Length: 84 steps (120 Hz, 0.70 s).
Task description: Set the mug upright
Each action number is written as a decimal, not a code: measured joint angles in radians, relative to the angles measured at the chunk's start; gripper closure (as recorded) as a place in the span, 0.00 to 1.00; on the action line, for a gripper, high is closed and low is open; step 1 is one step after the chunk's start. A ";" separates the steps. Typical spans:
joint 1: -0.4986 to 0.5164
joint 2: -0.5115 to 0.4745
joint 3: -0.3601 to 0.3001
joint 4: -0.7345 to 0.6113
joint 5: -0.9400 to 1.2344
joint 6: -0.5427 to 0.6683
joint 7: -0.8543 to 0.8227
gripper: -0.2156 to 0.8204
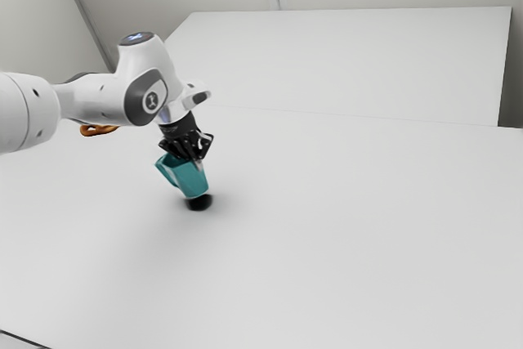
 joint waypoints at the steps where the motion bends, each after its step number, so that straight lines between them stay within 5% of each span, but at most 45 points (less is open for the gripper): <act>1: 0.000 0.001 0.000 0.000 0.000 0.000 -0.003 0.97; 53: 0.003 0.086 -0.002 0.003 -0.001 0.042 -0.103 0.97; 84: -0.008 0.058 -0.013 0.011 0.004 0.037 -0.128 0.48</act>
